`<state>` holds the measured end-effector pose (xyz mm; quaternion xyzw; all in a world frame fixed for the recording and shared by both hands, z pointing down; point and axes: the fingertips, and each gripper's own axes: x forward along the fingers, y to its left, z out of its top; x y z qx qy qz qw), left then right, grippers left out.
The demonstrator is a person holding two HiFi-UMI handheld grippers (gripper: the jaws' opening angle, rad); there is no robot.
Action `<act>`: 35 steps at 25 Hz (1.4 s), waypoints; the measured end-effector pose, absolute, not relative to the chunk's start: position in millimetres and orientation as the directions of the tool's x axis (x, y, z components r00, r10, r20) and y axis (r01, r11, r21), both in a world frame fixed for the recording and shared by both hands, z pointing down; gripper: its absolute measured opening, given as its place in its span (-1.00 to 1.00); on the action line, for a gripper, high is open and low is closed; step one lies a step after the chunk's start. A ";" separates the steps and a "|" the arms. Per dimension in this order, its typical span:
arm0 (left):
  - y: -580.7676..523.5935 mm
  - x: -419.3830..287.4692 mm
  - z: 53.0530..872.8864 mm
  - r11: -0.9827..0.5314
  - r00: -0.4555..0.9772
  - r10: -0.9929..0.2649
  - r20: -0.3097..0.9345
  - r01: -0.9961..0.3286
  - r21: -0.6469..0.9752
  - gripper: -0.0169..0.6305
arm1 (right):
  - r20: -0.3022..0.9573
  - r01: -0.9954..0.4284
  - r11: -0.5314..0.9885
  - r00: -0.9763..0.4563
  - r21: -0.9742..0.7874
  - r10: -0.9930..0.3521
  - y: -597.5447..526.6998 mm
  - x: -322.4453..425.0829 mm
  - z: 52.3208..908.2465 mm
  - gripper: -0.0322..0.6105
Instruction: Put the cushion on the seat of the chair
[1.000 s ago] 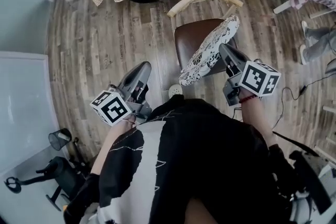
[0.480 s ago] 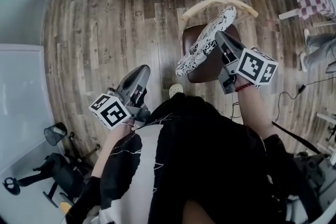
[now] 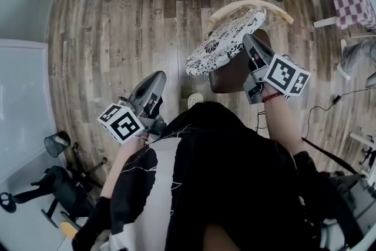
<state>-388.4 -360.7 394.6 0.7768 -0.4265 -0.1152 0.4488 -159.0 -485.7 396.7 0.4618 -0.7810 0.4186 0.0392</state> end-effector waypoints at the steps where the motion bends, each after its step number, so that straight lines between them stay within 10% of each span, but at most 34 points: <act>1: -360.0 -387.8 395.9 -0.232 0.612 -0.764 0.206 -0.558 0.797 -0.90 | 0.467 -0.763 0.207 -0.561 -0.613 -0.684 -481.8 -154.9 404.2 -0.82; 35: -350.8 -318.0 452.6 -0.278 0.764 -0.582 0.278 -0.508 0.816 -0.90 | 0.683 -0.855 -0.095 -0.334 -0.509 -0.650 -409.9 -54.0 523.8 -0.82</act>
